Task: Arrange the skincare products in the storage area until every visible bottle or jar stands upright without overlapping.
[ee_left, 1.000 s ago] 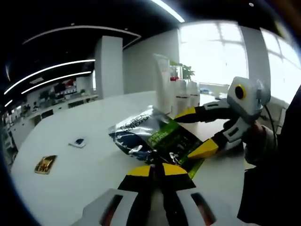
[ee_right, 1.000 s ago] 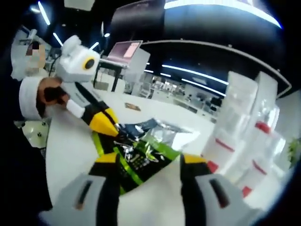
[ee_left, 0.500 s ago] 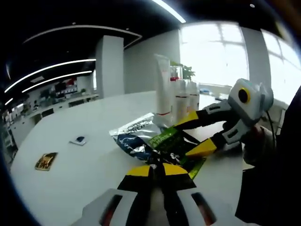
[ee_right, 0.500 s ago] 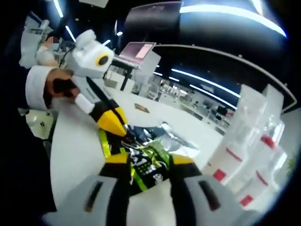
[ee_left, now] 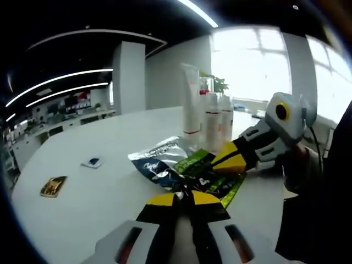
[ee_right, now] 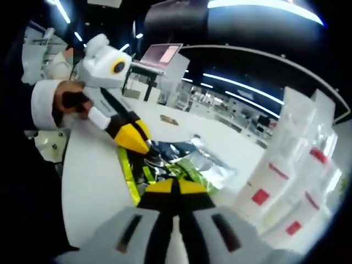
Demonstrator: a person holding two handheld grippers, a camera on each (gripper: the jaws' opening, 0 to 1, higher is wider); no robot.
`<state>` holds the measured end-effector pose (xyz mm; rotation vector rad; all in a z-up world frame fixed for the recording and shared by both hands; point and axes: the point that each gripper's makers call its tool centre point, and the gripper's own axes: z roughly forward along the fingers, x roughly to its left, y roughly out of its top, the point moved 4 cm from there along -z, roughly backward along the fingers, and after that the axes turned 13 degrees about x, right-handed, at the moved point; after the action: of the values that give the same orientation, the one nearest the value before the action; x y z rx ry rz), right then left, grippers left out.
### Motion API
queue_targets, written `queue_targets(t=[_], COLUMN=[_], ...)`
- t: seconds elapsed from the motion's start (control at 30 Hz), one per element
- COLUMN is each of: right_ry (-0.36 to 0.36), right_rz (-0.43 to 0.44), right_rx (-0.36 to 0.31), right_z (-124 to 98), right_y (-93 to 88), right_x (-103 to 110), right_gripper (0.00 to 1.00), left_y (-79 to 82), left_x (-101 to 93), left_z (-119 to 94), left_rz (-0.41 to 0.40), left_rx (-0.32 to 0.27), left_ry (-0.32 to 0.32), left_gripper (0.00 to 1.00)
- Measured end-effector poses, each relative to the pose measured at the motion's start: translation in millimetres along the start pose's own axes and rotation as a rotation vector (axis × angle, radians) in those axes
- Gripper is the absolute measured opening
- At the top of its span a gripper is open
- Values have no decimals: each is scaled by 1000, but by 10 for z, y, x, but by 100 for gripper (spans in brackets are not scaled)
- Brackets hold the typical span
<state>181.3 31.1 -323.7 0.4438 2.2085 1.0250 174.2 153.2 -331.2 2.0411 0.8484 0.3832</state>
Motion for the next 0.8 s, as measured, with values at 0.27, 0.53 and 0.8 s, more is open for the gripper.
queue_targets(t=[0.27,0.53,0.8], right_ry=[7,21,17], right_rz=[30,67,94], right_rx=[8,14,21], right_z=[10,8,4], right_y=[-14,-32,-51], right_x=[-15,-27,-43], right_gripper=[0,0,0], left_y=[-6,84,110], left_x=[37,129,24], left_z=[-42,-161,-5], left_rz=[-1,-52,12], left_rx=[-8,-85,-31], left_ry=[2,-7,-13], left_gripper=[14,14,12])
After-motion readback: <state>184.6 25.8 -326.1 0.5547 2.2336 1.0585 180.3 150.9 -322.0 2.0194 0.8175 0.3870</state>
